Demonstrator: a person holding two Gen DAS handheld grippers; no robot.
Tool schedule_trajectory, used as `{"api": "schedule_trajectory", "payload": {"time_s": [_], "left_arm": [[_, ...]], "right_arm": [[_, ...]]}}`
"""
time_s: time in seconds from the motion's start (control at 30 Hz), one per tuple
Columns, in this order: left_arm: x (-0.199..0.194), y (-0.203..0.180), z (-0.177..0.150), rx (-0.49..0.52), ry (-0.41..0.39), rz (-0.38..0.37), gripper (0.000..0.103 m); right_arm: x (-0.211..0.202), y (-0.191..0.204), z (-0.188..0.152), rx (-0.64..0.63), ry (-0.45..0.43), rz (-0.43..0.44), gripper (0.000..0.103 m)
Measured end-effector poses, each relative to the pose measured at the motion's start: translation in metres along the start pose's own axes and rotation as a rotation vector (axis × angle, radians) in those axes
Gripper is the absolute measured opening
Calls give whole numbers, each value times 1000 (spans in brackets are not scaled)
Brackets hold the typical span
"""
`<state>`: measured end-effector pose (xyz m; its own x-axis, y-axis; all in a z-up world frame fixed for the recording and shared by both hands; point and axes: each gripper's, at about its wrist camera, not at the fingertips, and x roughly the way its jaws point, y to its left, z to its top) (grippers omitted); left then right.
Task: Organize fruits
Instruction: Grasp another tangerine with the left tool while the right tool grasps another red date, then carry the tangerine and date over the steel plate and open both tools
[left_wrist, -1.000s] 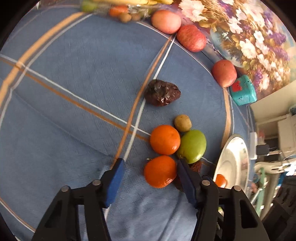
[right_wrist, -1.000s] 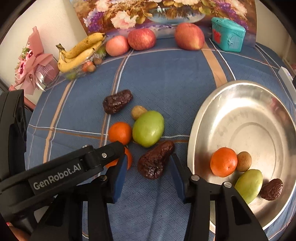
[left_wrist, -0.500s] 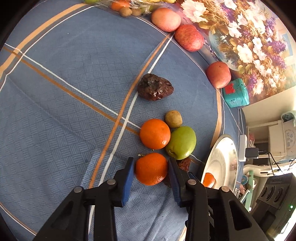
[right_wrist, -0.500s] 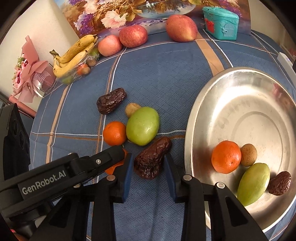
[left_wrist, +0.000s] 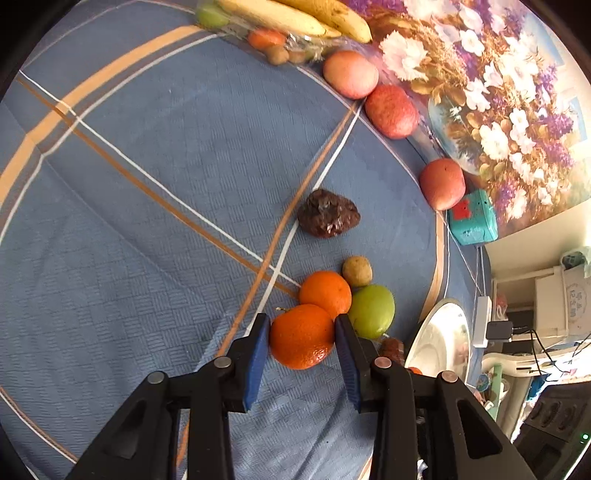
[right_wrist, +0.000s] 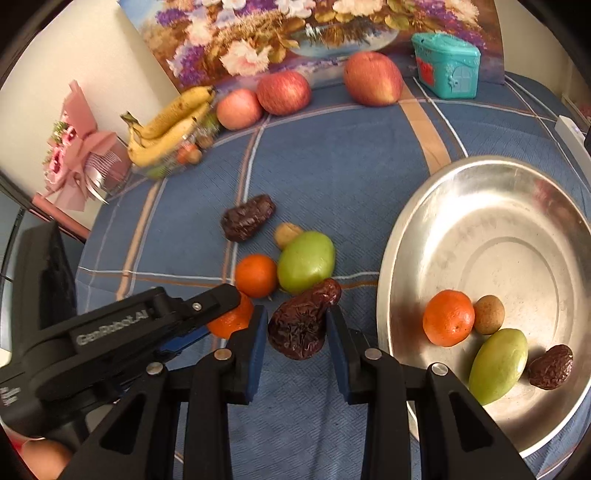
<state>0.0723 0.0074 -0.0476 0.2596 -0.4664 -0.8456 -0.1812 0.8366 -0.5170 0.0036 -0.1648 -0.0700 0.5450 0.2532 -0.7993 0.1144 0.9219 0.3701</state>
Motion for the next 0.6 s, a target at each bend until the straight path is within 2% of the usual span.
{"api": "schedule_trajectory", "payload": {"time_s": [0.13,0.3,0.53,0.6], "left_arm": [[-10,-5,1,15,-36,-14,38],[-17,-14,3,38,-61,-22,38],[-24,-35,0,100,-81,-49,38],[-24,-42,-3,120,-80,-62,38]], "right_arm": [[-19,0,4,9,-53,25,34],[-27,-4,7,31,-80,22,34],[-38,-30,8,98,-109,-17,34],[-42,-37,9,115,-114,-51,34]]}}
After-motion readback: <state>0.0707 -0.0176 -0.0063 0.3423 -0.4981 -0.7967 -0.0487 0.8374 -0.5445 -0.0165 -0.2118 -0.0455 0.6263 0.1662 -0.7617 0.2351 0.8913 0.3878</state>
